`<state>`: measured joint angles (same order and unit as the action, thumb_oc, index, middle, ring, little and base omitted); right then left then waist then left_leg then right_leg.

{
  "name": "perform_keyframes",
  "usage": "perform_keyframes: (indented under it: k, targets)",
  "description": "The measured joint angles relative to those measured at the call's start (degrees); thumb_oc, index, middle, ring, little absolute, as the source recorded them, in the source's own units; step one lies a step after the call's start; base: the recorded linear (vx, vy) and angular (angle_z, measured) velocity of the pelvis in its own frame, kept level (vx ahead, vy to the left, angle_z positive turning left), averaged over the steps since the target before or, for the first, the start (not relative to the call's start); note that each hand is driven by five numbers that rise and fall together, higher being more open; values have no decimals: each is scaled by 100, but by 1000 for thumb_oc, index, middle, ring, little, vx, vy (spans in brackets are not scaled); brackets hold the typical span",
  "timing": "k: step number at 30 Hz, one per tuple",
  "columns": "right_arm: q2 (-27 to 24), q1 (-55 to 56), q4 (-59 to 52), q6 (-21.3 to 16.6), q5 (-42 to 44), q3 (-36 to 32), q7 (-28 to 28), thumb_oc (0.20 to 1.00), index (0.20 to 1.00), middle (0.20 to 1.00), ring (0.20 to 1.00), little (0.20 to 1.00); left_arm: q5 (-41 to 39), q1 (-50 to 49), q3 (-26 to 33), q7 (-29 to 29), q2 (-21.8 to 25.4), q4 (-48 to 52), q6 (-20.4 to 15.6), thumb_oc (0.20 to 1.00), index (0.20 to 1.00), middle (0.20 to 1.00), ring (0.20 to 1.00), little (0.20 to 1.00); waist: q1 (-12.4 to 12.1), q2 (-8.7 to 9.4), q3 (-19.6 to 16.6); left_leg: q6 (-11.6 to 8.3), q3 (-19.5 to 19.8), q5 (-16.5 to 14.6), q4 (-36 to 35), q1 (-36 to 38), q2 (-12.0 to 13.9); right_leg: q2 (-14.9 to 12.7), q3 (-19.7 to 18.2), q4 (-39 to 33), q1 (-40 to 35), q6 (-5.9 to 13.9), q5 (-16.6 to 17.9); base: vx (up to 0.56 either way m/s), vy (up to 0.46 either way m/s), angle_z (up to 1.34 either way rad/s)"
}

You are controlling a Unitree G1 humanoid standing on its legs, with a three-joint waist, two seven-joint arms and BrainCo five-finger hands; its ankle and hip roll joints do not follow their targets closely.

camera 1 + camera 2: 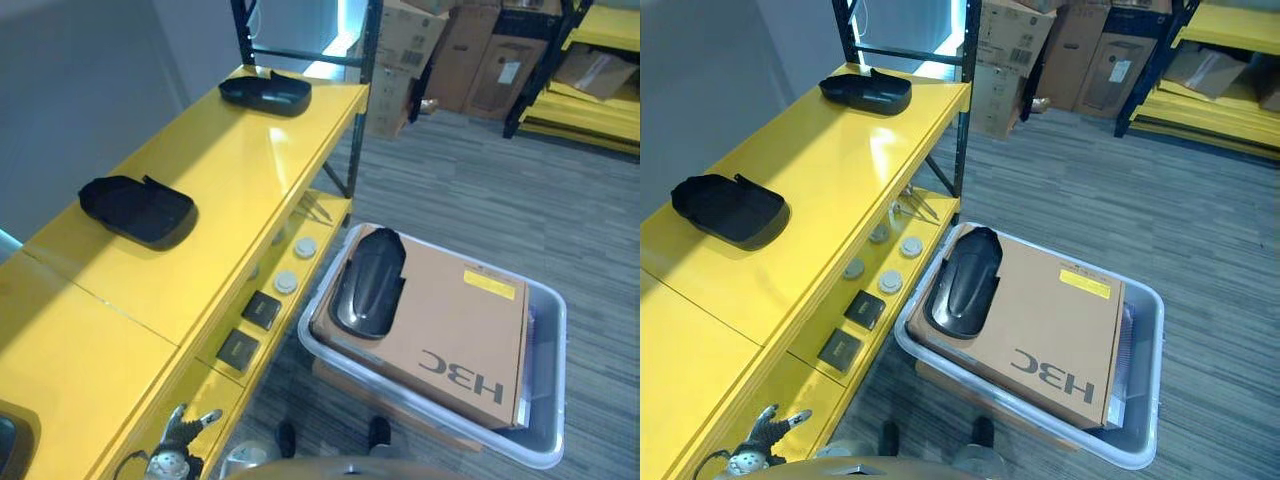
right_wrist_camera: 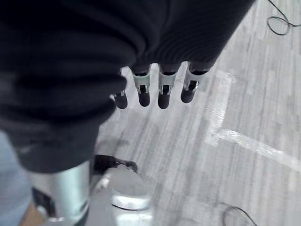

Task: Move parts from the plastic box to the shelf.

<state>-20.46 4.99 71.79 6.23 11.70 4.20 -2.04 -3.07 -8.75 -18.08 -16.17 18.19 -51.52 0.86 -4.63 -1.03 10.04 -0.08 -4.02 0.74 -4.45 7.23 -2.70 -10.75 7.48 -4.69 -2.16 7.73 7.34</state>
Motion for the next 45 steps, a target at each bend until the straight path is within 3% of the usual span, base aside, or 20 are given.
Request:
perform_keyframes:
  k: [2, 4, 7, 8, 9, 11, 13, 14, 15, 18, 22, 29, 31, 35, 38, 45]
  targets:
    - [-41, -95, -325, -357, 420, -112, -285, 1000, 1000, 1000, 1000, 1000, 9, -50, -78, -9, 87, -117, -17, 1000, 1000, 1000, 1000, 1000, 36, 104, 50, 24, -109, -8, 1, 58, -38, -8, -75, 0, 5, 26, 31, -52, 26, -29]
    - [-47, -103, -1245, -454, 650, -275, -668, 1000, 1000, 1000, 1000, 1000, 105, -187, -42, -48, 111, -174, -179, 1000, 1000, 1000, 1000, 1000, 55, 199, 109, 12, -252, -50, 19, 93, -41, 45, -151, 125, 138, 85, 109, -76, 17, -44]
    - [-118, -88, -2708, -264, 703, -262, -1292, 1000, 1000, 1000, 1000, 1000, 89, -399, 29, -95, 89, -172, -317, 1000, 1000, 1000, 1000, 1000, 17, 230, 283, 112, -712, -141, 175, 63, 112, 140, -13, 199, 354, 229, 419, -119, -22, -75]
    - [-182, -38, -3290, -271, 704, -265, -1458, 1000, 1000, 1000, 1000, 1000, 39, -429, 65, -129, 91, -159, -327, 1000, 1000, 1000, 1000, 1000, 128, 209, 344, 198, -816, -141, 179, -47, 185, 132, 205, 325, 395, 158, 230, -121, -106, -31]
    - [-361, -53, -3962, -257, 697, -271, -1625, 1000, 1000, 1000, 1000, 1000, -81, -416, 220, -227, 9, -118, -344, 1000, 1000, 1000, 1000, 1000, 177, 102, 348, 202, -833, -89, 163, -169, 295, 201, 293, 938, 598, -12, -144, -50, -124, -19]
    - [-597, -81, -4758, -324, 588, -367, -1795, 1000, 1000, 1000, 1000, 1000, -182, -347, 273, -317, -34, -129, -441, 1000, 1000, 1000, 1000, 1000, 126, 59, 323, 85, -784, -84, 239, -381, 442, 252, 333, 1329, 686, 35, -530, 14, -93, -13]
    - [-780, 48, -6778, -274, 492, -673, -1838, 1000, 1000, 1000, 1000, 1000, -195, -419, 529, -357, -147, -371, -578, 1000, 1000, 1000, 1000, 1000, 154, 148, 313, -39, -689, -6, 257, -505, 345, 142, 358, 785, 326, 20, -660, 64, -55, -14]
    - [-1275, -195, -7836, -200, 339, -717, -1761, 1000, 1000, 1000, 1000, 1000, -242, -509, 705, -353, -359, -647, -636, 1000, 1000, 1000, 1000, 1000, 192, 36, 322, -94, -493, 125, 196, -457, 389, 318, 382, 312, 56, -146, -341, 71, -47, -10]
    - [-1504, -379, -8015, -205, 221, -727, -1685, 1000, 1000, 1000, 1000, 1000, -244, -612, 679, -346, -397, -708, -682, 1000, 1000, 1000, 1000, 1000, 193, -3, 286, -113, -442, 162, 121, -379, 429, 379, 402, 150, -70, -161, -274, 70, -47, 4]
    - [-1942, -1005, -7683, -83, 155, -721, -1439, 1000, 1000, 1000, 1000, 1000, -236, -740, 658, -330, -503, -752, -853, 1000, 1000, 1000, 1000, 1000, 87, -52, 235, -212, -383, 167, 61, -327, 511, 472, 458, -40, -185, -145, -305, 22, -8, 9]
    - [-1976, -1801, -6869, 324, 152, -215, -1281, 1000, 1000, 1000, 1000, 1000, -171, -768, 432, -232, -536, -632, -891, 1000, 1000, 1000, 1000, 1000, -116, -98, 207, -242, -243, 242, 26, -469, 509, 471, 608, -39, -127, -145, -304, -14, 31, 18]
    - [-1544, -2634, -5846, 853, 142, 505, -1280, 1000, 1000, 1000, 1000, 1000, -109, -701, 410, -175, -499, -467, -891, 1000, 1000, 1000, 1000, 1000, -609, -179, 224, -158, 15, 347, 31, -641, 315, 296, 900, -2, -116, -141, -259, -11, 67, 23]
    - [-1381, -3148, -4838, 919, 135, 788, -1515, 1000, 1000, 1000, 1000, 1000, -107, -686, 304, -130, -437, -526, -889, 1000, 1000, 1000, 1000, 1000, -825, -226, 280, -132, 130, 364, 36, -688, 209, 188, 1055, -1, -143, -96, -267, -26, 115, 34]
    - [-1345, -3546, -3804, 893, 131, 867, -1822, 1000, 1000, 1000, 1000, 1000, -115, -610, 182, -50, -287, -543, -893, 1000, 1000, 1000, 1000, 1000, -1120, -305, 523, -78, 275, 401, 33, -746, 76, 70, 1211, -1, -180, -15, -272, -64, 94, 28]
    - [-1449, -4013, -2803, 768, 130, 901, -2028, 1000, 1000, 1000, 1000, 1000, -126, -513, 107, 31, -215, -538, -962, 1000, 1000, 1000, 1000, 1000, -1154, -396, 720, -41, 443, 426, 132, -909, -25, -4, 1375, 0, -161, 38, -240, -62, 73, 23]
    - [-1498, -4039, -2851, 643, 75, 884, -2190, 1000, 1000, 1000, 1000, 1000, -136, -500, 94, 87, -120, -522, -1074, 1000, 1000, 1000, 1000, 1000, -1204, -341, 862, -35, 443, 429, 130, -909, -75, -44, 1374, -1, -161, 71, -220, -5, 30, 3]
